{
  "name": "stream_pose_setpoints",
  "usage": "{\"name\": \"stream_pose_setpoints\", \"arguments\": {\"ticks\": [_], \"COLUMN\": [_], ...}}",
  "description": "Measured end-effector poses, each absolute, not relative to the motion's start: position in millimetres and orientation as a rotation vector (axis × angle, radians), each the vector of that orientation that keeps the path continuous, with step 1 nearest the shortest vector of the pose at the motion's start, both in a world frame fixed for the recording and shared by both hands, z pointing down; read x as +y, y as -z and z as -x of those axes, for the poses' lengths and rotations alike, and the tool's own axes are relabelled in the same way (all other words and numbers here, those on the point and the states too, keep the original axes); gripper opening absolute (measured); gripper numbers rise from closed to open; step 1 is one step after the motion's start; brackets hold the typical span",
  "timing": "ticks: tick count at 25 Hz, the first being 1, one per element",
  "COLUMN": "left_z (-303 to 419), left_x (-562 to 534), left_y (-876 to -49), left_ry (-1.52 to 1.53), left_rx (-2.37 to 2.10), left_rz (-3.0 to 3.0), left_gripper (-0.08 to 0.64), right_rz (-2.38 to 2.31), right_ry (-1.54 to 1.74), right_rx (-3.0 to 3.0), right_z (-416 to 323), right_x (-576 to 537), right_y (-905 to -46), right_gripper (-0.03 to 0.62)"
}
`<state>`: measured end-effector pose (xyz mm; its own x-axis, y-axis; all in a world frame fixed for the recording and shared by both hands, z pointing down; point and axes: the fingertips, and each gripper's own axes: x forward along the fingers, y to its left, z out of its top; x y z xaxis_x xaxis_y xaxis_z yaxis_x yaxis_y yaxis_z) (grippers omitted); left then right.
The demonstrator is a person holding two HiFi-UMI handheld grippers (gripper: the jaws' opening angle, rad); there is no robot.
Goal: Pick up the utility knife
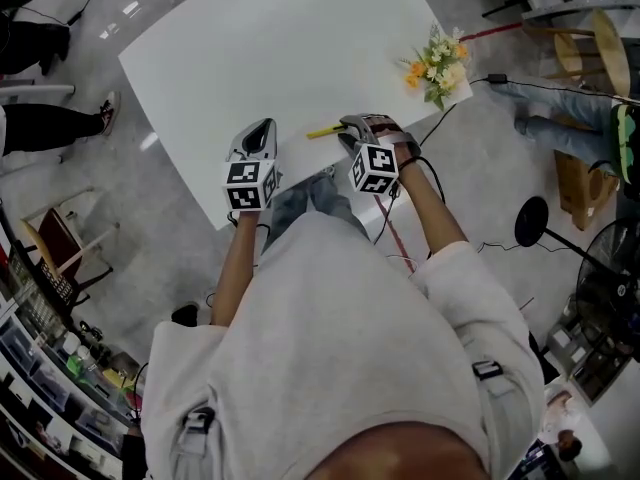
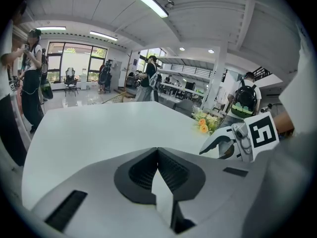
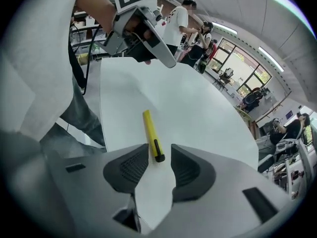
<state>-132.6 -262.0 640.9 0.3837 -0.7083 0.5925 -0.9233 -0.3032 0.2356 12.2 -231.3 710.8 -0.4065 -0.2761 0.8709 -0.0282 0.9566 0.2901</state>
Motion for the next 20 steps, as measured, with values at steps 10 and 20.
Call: {"name": "stream_pose_setpoints", "arguments": {"ticks": [10, 20], "left_z": [139.5, 141.0], "left_x": [-268.0, -271.5], "left_y": [-640.1, -640.2], "left_ry": [-0.518, -0.521], "left_rx": [-1.406, -1.405], "left_rz": [-2.098, -2.102], "left_gripper": [0.020, 0.020], "right_rz": [-0.050, -0.004], "right_ry": [0.188, 0.095], "right_rx": [-1.953, -1.962], "right_z": [-7.7, -9.1], "right_x": [-239.7, -232.4], "right_y": [-720.8, -723.1], "right_gripper": [0.140, 0.084]}}
